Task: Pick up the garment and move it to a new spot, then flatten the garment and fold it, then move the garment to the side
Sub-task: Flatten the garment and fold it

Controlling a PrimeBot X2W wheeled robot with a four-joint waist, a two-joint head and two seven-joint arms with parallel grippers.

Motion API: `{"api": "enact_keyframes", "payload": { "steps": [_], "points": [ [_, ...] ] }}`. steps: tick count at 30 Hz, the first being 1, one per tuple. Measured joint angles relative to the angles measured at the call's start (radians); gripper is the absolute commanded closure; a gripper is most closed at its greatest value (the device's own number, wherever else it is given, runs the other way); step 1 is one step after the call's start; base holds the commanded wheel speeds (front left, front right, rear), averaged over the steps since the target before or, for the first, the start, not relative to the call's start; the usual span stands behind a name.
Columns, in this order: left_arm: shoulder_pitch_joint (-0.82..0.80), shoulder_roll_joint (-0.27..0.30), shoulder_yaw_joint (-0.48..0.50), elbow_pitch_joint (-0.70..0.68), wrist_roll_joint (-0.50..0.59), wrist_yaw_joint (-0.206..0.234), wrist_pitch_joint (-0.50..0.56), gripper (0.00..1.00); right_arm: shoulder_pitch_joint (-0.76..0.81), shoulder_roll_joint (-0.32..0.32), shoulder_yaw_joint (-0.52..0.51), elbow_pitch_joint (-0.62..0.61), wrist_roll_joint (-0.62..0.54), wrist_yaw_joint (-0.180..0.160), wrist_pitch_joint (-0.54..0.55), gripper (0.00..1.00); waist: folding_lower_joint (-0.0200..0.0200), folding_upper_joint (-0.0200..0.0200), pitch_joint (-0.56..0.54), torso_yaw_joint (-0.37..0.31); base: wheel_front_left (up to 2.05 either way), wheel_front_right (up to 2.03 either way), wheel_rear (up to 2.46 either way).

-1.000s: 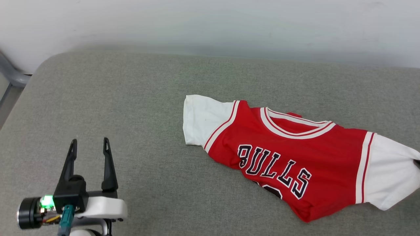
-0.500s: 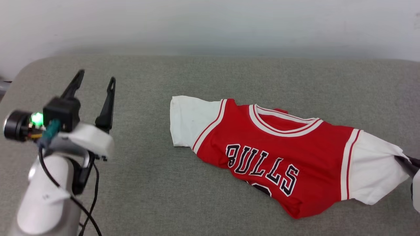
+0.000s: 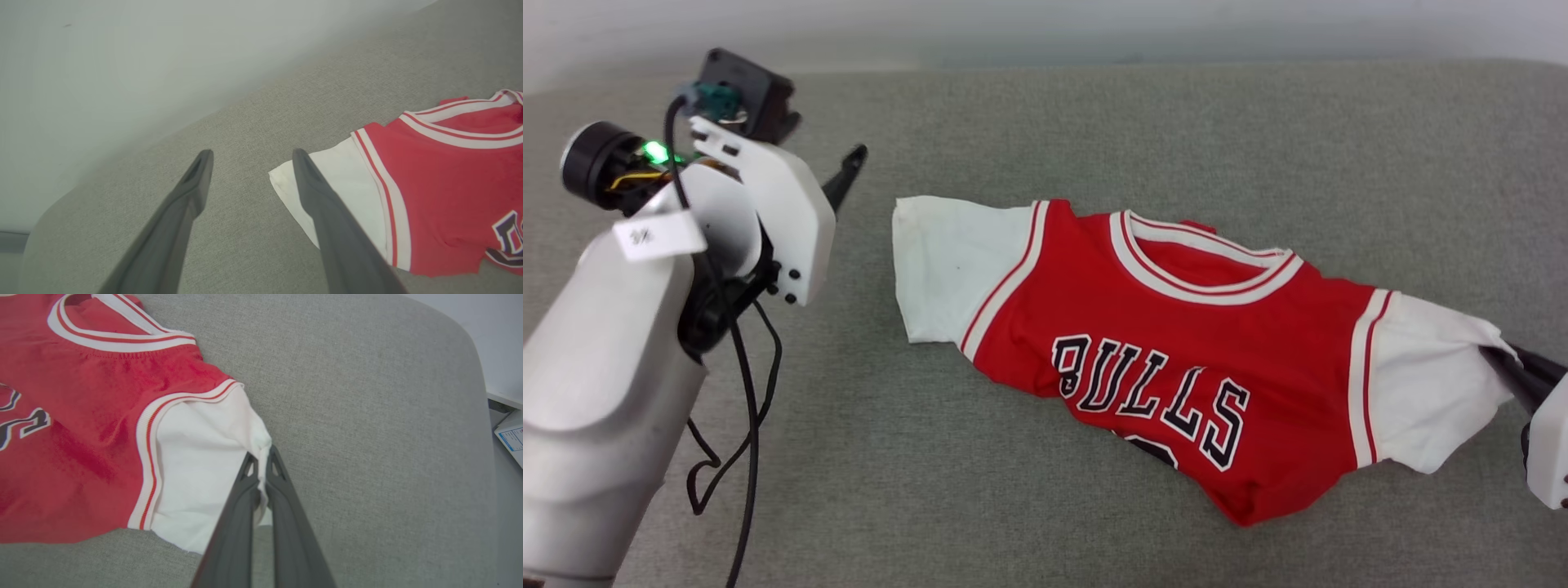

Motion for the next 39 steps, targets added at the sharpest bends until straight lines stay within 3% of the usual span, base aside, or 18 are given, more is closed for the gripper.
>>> {"api": "enact_keyframes", "payload": {
  "steps": [7,12,29,30,31,38,39],
  "points": [
    [-0.151,0.04,-0.153,0.072,-0.166,0.0,0.223,0.0,-0.051,0.024,0.013,-0.022,-0.015,0.0,-0.007,1.0,0.0,0.0,0.083,-0.031,0.0,0.0,0.0],
    [-0.239,0.047,-0.231,0.133,-0.237,0.0,0.321,0.0,-0.087,0.033,0.026,-0.023,-0.018,0.0,-0.016,1.0,0.0,0.0,0.143,-0.056,0.0,0.0,0.0],
    [-0.396,0.105,-0.401,0.295,-0.34,-0.002,0.483,0.0,-0.188,0.056,0.092,0.014,-0.023,0.0,-0.07,1.0,-0.0001,0.0,0.29,-0.134,0.0,0.0,0.0],
    [-0.4,0.108,-0.409,0.296,-0.349,-0.002,0.487,0.6,-0.194,0.056,0.092,0.015,-0.021,0.0,-0.071,1.0,-0.0001,0.0,0.293,-0.135,0.0,0.0,0.0],
    [-0.403,0.111,-0.416,0.296,-0.356,-0.002,0.488,1.0,-0.196,0.054,0.091,0.02,-0.02,0.0,-0.074,1.0,-0.0001,0.0001,0.295,-0.135,0.0,0.0,0.0],
    [-0.408,0.112,-0.466,0.291,-0.39,-0.002,0.458,1.0,-0.215,0.054,0.105,0.039,-0.008,0.0,-0.083,1.0,0.0,0.0,0.287,-0.126,0.0,0.0,0.0],
    [-0.403,0.109,-0.483,0.289,-0.394,-0.001,0.387,1.0,-0.216,0.051,0.111,0.044,-0.003,0.0,-0.087,1.0,0.0,0.0,0.268,-0.117,0.0,0.0,0.0]
  ]
}}
